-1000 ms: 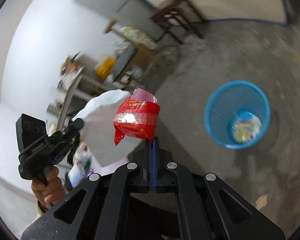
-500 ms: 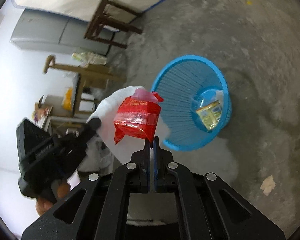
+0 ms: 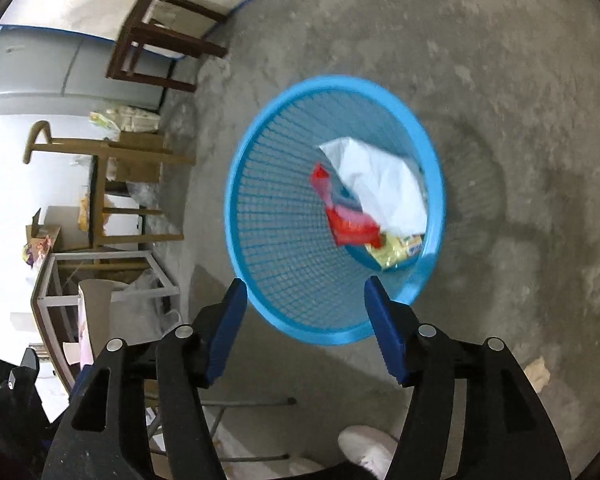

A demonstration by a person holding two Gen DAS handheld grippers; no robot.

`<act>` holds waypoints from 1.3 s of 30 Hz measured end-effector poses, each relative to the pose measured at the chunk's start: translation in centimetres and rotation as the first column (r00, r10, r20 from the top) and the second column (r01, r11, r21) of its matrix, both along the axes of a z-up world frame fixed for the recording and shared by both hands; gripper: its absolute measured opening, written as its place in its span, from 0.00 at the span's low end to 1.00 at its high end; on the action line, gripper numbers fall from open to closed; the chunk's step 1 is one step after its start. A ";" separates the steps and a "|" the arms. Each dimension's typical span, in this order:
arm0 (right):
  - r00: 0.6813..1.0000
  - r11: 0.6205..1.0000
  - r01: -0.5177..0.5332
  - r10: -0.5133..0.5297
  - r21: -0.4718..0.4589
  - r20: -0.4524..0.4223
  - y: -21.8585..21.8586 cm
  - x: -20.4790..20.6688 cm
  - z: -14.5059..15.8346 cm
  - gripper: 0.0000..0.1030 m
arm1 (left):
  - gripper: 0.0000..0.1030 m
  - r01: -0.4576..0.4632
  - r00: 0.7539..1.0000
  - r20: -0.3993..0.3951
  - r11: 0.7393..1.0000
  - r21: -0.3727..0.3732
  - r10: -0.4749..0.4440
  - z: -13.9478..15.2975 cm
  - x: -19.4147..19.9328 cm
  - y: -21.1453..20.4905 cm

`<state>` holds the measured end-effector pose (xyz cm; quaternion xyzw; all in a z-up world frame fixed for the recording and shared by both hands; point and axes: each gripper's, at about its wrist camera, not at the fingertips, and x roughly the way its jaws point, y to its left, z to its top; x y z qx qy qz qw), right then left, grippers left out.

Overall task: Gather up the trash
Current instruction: 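Open the right gripper over the blue wastebasket while the left gripper releases the tissue, then move both grippers back over the table toward the remaining trash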

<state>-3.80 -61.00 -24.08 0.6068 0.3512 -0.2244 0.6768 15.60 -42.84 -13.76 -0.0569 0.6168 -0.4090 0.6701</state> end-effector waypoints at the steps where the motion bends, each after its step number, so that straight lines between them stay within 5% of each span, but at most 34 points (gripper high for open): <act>1: 1.000 1.000 0.007 -0.007 -0.024 0.009 0.0 -0.7 0.9 0.57 | 0.56 -0.003 1.000 0.021 1.000 -0.006 0.003 1.1 0.0 0.8; 7: 0.998 0.987 -0.020 0.030 -0.161 0.059 1.2 -3.2 6.0 0.61 | 0.60 0.018 0.987 0.159 0.997 -0.078 -0.005 8.6 -1.6 6.1; 11: 0.987 0.961 -0.094 0.124 -0.259 0.100 3.5 -3.1 10.7 0.65 | 0.70 0.048 0.953 0.303 0.993 -0.104 -0.015 13.8 -3.3 11.9; 16: 0.939 0.912 -0.225 0.297 -0.342 0.173 7.7 0.2 17.0 0.68 | 0.75 -0.018 0.916 0.393 0.988 -0.155 0.078 17.6 -3.9 21.2; 23: 0.772 0.793 -0.444 0.575 -0.416 0.272 16.1 8.4 25.6 0.68 | 0.77 -0.216 0.835 0.466 0.953 -0.211 0.292 21.1 -2.2 36.0; 27: 0.636 0.680 -0.563 0.720 -0.469 0.279 22.5 12.5 28.8 0.69 | 0.77 -0.358 0.735 0.538 0.910 -0.208 0.412 22.3 -0.6 45.4; 30: 0.536 0.594 -0.642 0.800 -0.484 0.270 27.1 14.9 29.6 0.69 | 0.78 -0.459 0.685 0.557 0.872 -0.170 0.469 21.7 0.7 51.1; 35: 0.382 0.465 -0.751 0.885 -0.469 0.265 34.3 18.7 29.6 0.73 | 0.78 -0.553 0.673 0.470 0.810 -0.192 0.571 18.7 1.1 58.0; 39: 0.333 0.410 -0.812 0.910 -0.415 0.248 38.6 21.7 27.9 0.73 | 0.78 -0.584 0.688 0.364 0.776 -0.236 0.628 15.7 1.3 61.0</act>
